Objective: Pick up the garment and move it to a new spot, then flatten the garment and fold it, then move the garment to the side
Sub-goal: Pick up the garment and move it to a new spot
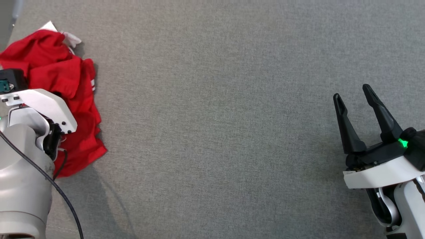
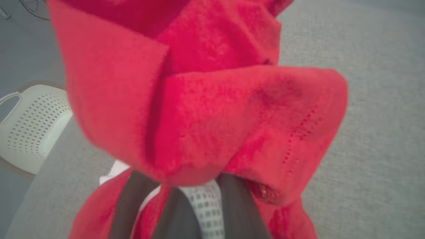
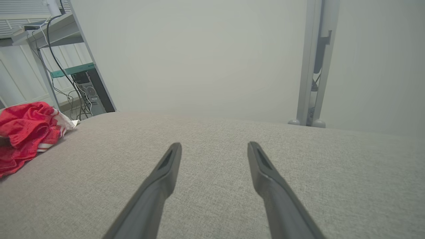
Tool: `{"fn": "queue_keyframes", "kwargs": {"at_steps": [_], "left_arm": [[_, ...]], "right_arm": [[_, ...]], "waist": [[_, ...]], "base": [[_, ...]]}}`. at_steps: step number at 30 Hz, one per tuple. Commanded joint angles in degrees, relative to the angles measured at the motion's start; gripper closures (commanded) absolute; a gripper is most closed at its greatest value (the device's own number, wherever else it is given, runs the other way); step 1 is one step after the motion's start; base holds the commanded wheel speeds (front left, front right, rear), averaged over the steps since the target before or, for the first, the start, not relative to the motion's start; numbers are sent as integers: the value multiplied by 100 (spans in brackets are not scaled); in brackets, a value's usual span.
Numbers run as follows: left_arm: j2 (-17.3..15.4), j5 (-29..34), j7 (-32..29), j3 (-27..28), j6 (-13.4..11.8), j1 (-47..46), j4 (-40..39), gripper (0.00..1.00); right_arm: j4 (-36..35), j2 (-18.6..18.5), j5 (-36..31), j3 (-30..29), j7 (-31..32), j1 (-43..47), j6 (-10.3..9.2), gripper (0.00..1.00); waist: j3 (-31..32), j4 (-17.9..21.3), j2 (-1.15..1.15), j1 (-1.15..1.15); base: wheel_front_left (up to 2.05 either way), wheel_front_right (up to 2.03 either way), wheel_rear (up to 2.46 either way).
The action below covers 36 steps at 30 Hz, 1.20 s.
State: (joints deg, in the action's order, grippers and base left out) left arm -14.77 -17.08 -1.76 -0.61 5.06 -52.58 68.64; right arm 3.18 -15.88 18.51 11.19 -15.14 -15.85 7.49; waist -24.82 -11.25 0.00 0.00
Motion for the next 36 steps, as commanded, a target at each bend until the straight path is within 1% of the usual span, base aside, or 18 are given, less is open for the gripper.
{"fn": "queue_keyframes", "kwargs": {"at_steps": [1, 4, 9, 12, 13, 14, 19, 23, 29, 32, 33, 36], "left_arm": [[17, -6, 174, -13, 48, 29, -65, 100], [92, -112, 616, 25, 100, 105, -135, 100], [219, -119, 1397, -78, 182, 243, -367, 100], [315, -139, 1617, -94, 191, 360, -634, 100], [339, -115, 1660, -109, 196, 396, -762, 100], [392, -77, 1689, -120, 196, 490, -1061, 100], [642, -53, 1691, -17, 212, 925, -2188, 100], [841, 54, 1694, -165, 225, 1214, -2848, 100], [1084, -4, 1694, -531, 245, 1628, -3437, 100], [1128, -31, 1694, -784, 239, 1803, -3622, 100], [1128, -31, 1694, -784, 239, 1803, -3622, 100], [1170, -3, 1694, -1113, 187, 1913, -3755, 100]], "right_arm": [[35, 19, -31, -15, -9, 46, 0, 0], [105, 96, -31, -24, -8, 121, 0, 0], [219, 239, -42, -68, -9, 230, 0, 0], [273, 315, -39, -133, -8, 319, 0, 0], [291, 338, -46, -166, -9, 345, 1, 0], [332, 395, -60, -225, -9, 403, 1, 0], [397, 504, -102, -339, -8, 553, 1, 0], [421, 600, -137, -423, -8, 629, 1, 0], [449, 713, -180, -465, -8, 695, 1, 0], [439, 723, -193, -472, -8, 670, 0, 0], [439, 723, -193, -472, -8, 670, 0, 0], [401, 707, -191, -484, -9, 612, 1, 0]], "waist": [[146, -70, 0, 0], [418, -150, 0, 0], [861, -278, 0, 0], [1089, -359, 0, 0], [1163, -386, 0, 0], [1310, -433, 0, 0], [1634, -491, 0, 0], [1843, -445, 0, 0], [2035, -211, 0, 0], [2033, -27, 0, 0], [2033, -27, 0, 0], [1988, 193, 0, 0]], "base": [[0, 0, 0], [0, 0, 0], [0, 0, 0], [0, 0, 0], [0, 0, 0], [0, 0, 0], [0, 0, 0], [0, 0, 0], [0, 0, 0], [0, 0, 0], [0, 0, 0], [0, 0, 0]]}}
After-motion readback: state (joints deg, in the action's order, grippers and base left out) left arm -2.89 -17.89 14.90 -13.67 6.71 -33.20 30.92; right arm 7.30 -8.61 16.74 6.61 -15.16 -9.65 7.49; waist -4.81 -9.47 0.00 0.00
